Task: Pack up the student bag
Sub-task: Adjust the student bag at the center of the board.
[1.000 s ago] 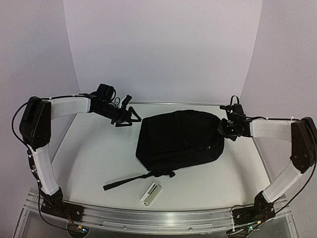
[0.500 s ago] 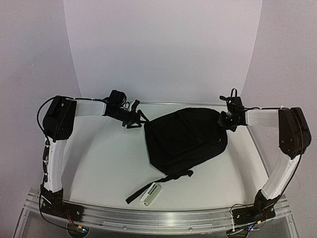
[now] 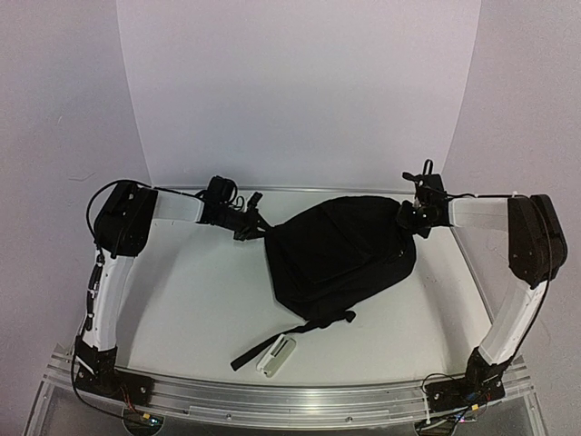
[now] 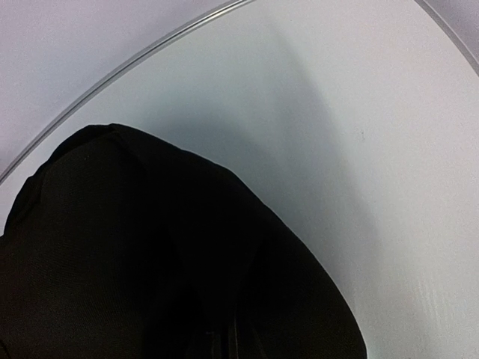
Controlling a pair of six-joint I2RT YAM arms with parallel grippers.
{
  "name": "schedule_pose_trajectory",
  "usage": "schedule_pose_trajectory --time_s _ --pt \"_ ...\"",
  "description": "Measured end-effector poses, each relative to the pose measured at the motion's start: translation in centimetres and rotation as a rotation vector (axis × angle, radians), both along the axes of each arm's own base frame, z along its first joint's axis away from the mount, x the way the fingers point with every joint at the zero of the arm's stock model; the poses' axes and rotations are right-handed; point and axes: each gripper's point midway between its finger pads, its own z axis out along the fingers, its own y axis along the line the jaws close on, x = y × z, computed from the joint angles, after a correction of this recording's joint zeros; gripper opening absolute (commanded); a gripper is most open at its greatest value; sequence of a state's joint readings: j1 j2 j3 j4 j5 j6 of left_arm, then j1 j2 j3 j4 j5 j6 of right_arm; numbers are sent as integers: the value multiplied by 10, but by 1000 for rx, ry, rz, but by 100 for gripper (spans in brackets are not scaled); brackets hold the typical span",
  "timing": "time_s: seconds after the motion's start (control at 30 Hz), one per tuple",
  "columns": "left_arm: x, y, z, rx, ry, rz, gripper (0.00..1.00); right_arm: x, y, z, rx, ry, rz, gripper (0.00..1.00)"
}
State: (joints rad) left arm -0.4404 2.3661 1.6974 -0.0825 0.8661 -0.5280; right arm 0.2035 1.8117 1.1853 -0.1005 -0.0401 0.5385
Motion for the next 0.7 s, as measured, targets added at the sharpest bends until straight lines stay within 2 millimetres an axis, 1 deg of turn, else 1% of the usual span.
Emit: schedule_pose_trajectory --time_s 0.1,0.17,0.27,0.3,0.37,0.43,0.53,0.6,0.63,0.7 --pt "-10 -2 -5 11 -26 -19 0 10 7 2 6 -11 12 0" --pt "-25 2 -9 30 -31 -27 0 19 15 5 11 -26 24 0" --pt "-60 7 -5 66 -48 -49 0 33 31 13 21 -56 51 0" --pt "-74 7 -2 82 -58 -65 0 38 39 14 26 -65 63 0" --pt "-100 3 3 107 -73 -98 0 47 51 14 30 -75 89 0" --pt "-132 -7 9 122 -86 -150 0 57 65 11 33 -81 116 1" --pt "-177 -27 17 121 -93 -236 5 70 89 5 41 -86 169 6" --pt "-203 -38 19 121 -97 -286 10 75 108 4 45 -94 213 10" --pt "-214 -42 20 121 -97 -309 16 77 118 4 51 -98 235 14" --pt "-234 -45 22 119 -85 -343 32 80 135 9 57 -117 270 24"
